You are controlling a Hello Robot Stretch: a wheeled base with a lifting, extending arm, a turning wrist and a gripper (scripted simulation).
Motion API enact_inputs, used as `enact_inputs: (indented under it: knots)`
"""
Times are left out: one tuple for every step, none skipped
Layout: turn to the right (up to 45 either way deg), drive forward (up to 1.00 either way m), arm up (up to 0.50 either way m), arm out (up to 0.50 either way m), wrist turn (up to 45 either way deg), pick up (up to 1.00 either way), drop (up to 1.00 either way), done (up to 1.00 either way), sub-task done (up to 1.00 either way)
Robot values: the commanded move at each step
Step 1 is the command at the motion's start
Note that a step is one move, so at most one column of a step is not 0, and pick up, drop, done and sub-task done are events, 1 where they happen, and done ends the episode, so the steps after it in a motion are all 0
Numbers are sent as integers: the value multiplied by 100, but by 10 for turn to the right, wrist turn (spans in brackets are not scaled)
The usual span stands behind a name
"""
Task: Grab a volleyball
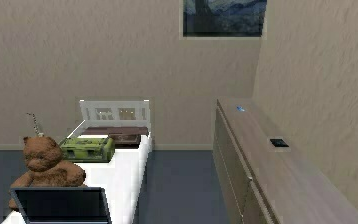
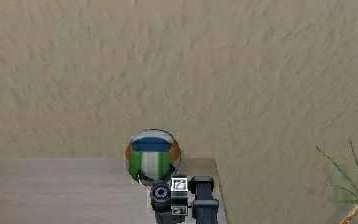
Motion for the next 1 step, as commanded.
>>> enact_inputs:
  knots:
    - [0,0,0,0,0,0,0,100,0]
